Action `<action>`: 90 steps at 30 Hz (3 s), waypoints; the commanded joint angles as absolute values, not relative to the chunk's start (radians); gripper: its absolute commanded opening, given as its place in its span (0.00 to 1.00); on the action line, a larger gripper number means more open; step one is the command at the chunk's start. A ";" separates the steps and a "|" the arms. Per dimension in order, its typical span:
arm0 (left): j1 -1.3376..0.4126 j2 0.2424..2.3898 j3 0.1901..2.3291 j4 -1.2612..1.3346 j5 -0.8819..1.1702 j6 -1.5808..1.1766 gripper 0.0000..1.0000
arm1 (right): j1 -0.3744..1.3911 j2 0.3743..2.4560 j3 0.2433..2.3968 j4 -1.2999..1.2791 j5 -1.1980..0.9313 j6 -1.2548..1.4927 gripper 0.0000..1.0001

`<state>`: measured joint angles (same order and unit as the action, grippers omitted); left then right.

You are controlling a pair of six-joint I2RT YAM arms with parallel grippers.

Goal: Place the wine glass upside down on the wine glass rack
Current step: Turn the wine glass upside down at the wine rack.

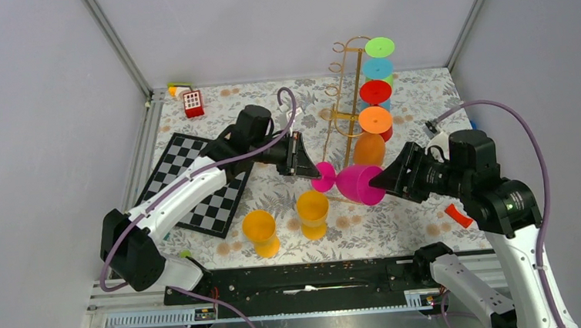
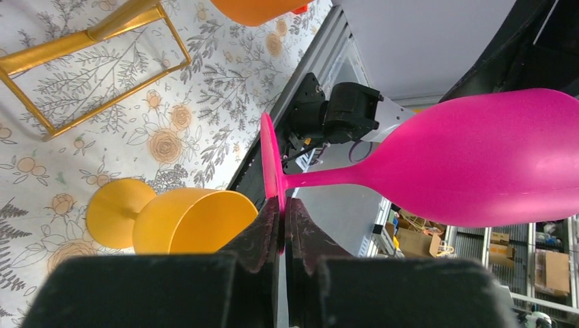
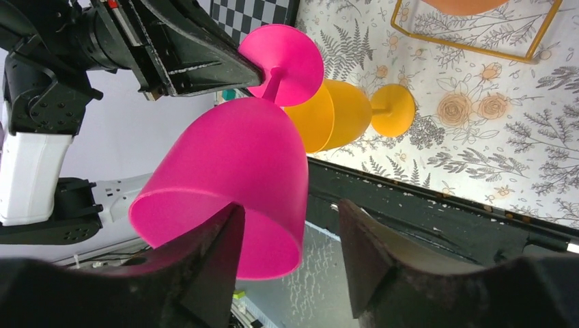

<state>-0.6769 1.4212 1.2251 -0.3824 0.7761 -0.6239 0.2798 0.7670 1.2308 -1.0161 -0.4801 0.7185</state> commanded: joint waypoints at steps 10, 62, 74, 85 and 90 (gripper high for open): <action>-0.500 1.324 1.268 -0.424 0.672 -0.566 0.00 | 0.284 0.733 1.248 -1.023 -0.407 0.725 0.86; -0.901 0.865 1.117 -0.250 0.441 1.352 0.00 | 0.288 0.870 1.374 -0.664 -0.640 1.046 0.83; -1.020 0.926 1.166 -0.270 0.318 1.476 0.00 | 0.450 0.912 1.294 -0.479 -0.610 1.168 0.70; -1.095 0.960 1.199 -0.276 0.258 1.493 0.00 | 0.564 0.985 1.256 -0.308 -0.583 1.240 0.38; -1.110 0.963 1.197 -0.278 0.245 1.487 0.00 | 0.565 1.004 1.278 -0.316 -0.602 1.230 0.13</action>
<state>-1.0985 0.9623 1.1519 -0.3065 0.2638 1.4712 0.5556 1.0016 1.2552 -0.3801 -0.5911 1.2259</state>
